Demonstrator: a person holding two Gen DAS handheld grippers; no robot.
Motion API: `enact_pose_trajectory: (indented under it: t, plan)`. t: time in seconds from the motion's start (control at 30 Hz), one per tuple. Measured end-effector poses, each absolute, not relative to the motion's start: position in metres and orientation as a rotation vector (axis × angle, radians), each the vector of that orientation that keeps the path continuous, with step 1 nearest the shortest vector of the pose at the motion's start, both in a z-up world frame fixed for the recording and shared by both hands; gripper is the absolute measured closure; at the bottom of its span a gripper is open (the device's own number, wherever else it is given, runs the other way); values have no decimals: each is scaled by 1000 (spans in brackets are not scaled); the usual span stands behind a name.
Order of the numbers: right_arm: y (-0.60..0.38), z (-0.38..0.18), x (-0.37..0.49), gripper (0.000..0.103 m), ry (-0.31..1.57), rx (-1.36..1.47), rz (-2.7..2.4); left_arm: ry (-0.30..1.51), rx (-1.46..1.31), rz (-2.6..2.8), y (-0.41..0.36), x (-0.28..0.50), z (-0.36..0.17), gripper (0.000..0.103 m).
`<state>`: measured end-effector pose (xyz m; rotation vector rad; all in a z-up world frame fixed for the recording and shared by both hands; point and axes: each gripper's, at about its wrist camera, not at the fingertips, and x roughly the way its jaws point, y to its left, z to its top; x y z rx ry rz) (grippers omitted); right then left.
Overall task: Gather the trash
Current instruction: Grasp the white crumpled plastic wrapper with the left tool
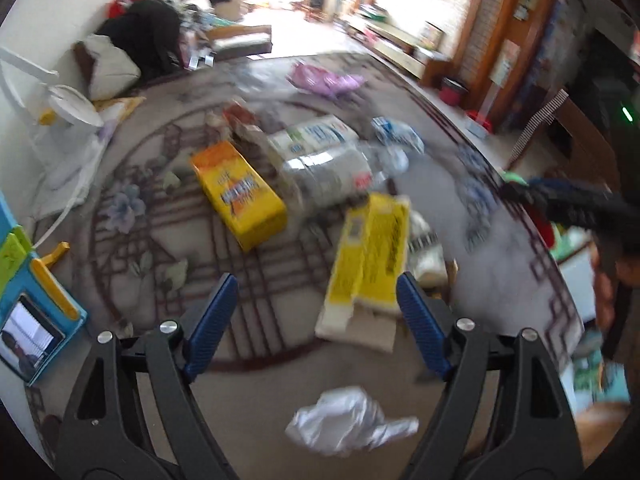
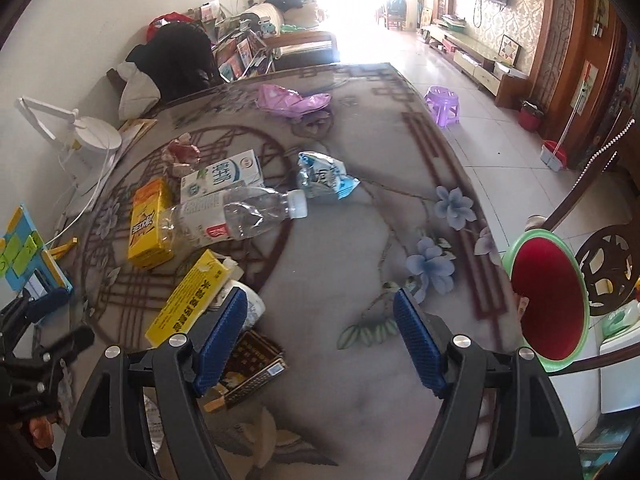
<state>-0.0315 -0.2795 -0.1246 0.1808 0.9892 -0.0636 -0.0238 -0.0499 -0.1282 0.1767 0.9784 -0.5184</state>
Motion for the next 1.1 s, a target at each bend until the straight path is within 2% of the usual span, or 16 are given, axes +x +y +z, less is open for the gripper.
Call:
enact_pose_trajectory:
  t: [0.27, 0.47, 0.53, 0.57, 0.6, 0.67, 0.7, 0.87, 1.1]
  plan:
    - [-257, -123, -39, 31, 992, 199, -95, 1016, 495, -880, -50, -71, -163, 19]
    - [-248, -130, -44, 27, 1021, 208, -110, 1092, 509, -922, -57, -75, -191, 17]
    - [-245, -133, -43, 27, 1031, 219, -98, 1101, 510, -923, -58, -75, -197, 31]
    - [-243, -136, -42, 27, 1042, 232, -84, 1111, 492, -929, -58, -75, -199, 34]
    - [-241, -138, -40, 28, 1053, 250, -64, 1116, 467, -928, -56, -76, -199, 45]
    - [-235, -143, -36, 42, 1074, 270, -34, 1110, 418, -910, -54, -75, -198, 60]
    - [-231, -145, -33, 45, 1086, 277, -17, 1111, 397, -895, -52, -74, -197, 68]
    - [-211, -154, -14, 61, 1126, 342, 74, 1072, 269, -762, -35, -61, -183, 70]
    - [-188, -175, 13, 59, 1189, 350, 84, 1046, 69, -612, -3, -40, -164, 70]
